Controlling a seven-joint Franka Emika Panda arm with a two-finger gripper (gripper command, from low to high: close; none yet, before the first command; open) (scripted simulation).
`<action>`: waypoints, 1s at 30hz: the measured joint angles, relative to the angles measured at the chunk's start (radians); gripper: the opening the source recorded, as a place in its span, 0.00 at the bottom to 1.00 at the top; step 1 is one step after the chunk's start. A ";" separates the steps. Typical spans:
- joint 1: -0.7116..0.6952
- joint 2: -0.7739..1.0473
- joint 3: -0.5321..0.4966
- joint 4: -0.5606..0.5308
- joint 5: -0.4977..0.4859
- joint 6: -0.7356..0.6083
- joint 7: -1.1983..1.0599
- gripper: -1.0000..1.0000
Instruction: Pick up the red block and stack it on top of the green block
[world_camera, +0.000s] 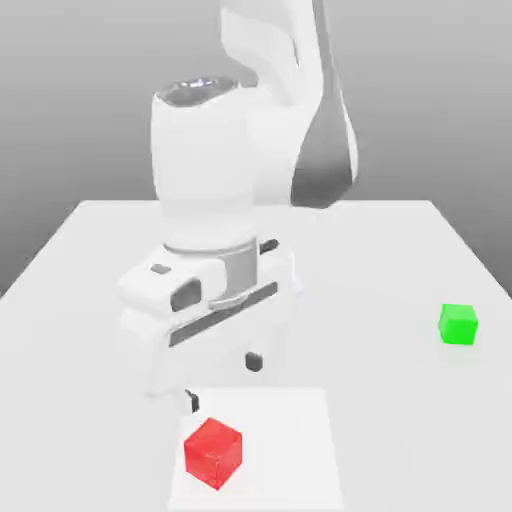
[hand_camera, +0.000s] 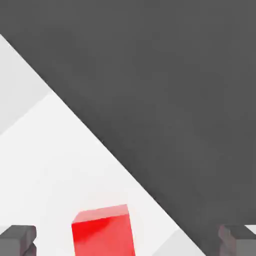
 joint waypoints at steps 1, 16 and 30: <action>-0.006 0.032 0.004 -0.006 -0.001 0.020 -0.028 0.50; -0.059 0.180 0.072 0.009 0.079 0.130 -0.115 0.00; 0.466 -0.109 0.337 -0.132 -0.022 -0.015 -0.216 0.00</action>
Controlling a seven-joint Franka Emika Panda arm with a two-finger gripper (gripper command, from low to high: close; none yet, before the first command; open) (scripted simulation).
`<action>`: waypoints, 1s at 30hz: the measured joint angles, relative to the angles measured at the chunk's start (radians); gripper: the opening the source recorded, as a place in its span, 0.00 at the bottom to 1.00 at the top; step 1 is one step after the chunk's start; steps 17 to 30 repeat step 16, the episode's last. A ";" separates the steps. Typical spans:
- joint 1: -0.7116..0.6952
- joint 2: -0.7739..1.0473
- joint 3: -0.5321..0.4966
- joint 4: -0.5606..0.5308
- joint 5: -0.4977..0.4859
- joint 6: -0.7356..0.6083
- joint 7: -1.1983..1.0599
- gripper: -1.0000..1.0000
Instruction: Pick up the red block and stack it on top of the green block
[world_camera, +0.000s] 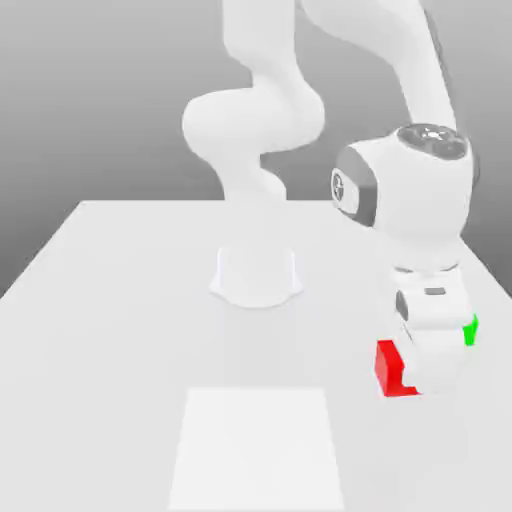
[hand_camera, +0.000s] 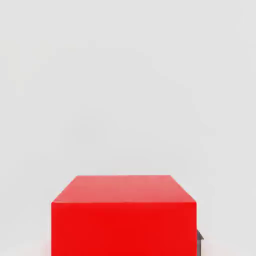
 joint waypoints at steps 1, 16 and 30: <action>0.060 -0.017 0.016 -0.012 -0.003 -0.003 -0.016 0.00; 0.291 0.105 0.140 -0.078 -0.169 0.190 -0.011 1.00; 0.291 0.105 0.140 -0.078 -0.169 0.190 -0.011 1.00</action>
